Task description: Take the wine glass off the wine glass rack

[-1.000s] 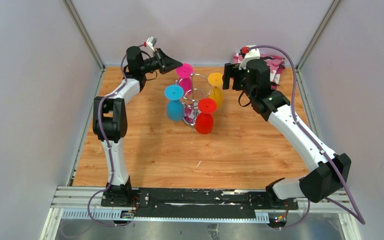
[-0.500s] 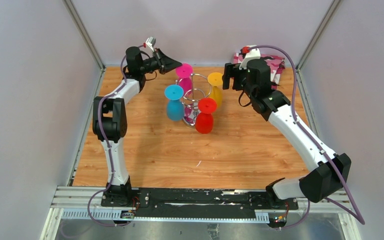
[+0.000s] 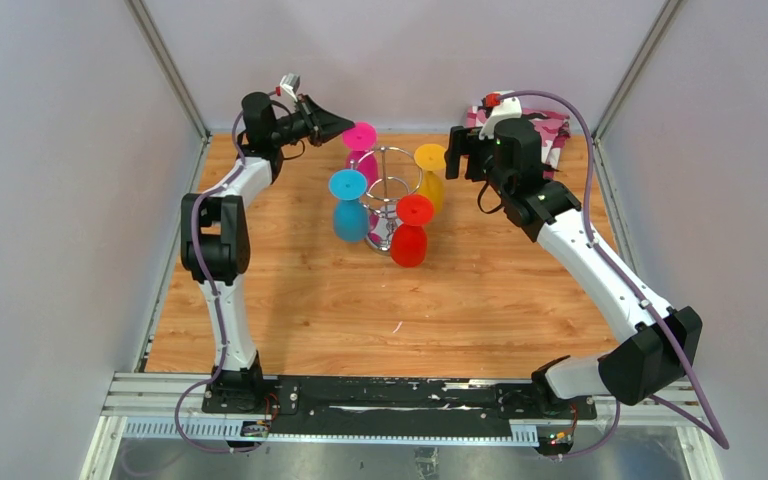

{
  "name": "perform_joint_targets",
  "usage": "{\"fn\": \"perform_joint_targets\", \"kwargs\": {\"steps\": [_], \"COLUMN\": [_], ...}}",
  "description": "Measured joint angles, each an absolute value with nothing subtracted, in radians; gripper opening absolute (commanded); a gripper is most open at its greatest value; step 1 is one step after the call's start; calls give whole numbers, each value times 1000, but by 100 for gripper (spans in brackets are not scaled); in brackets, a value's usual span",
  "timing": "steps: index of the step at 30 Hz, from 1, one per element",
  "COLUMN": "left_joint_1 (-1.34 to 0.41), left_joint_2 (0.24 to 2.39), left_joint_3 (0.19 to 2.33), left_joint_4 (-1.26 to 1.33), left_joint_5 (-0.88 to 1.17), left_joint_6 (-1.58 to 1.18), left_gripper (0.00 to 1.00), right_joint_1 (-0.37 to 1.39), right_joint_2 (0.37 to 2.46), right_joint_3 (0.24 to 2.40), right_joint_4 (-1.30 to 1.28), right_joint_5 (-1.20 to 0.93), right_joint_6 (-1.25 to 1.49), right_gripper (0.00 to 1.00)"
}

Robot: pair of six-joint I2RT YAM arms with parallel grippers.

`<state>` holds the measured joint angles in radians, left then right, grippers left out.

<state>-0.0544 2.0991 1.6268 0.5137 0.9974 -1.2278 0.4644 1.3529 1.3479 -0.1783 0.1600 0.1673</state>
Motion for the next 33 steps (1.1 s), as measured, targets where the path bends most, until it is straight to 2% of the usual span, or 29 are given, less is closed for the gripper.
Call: {"fn": "perform_joint_targets", "kwargs": {"steps": [7,16,22,28,33], "left_joint_1": [-54,-52,-52,-52,-52], "left_joint_2": [2099,2123,2123,2117,2049], "left_joint_3": [1642,1850,1856,1821,1781], "left_joint_4": [511,516,540,802,1058], "left_joint_5": [981,956,935,906,878], "left_joint_6": [-1253,-1317,-1358,-1554,-1704], "left_gripper": [0,0,0,0,0], "right_joint_1": [464,464,457,413,320], "right_joint_2": [1353,1353,1364,1384,1385], "right_joint_3": [1347,1347,1347,1335,1294], "right_joint_4": [-178,-177,-172,-157,-121], "right_joint_5": [156,147,138,111,8], "right_joint_6": [170,176,182,195,236], "right_gripper": [88,88,88,89,89]}}
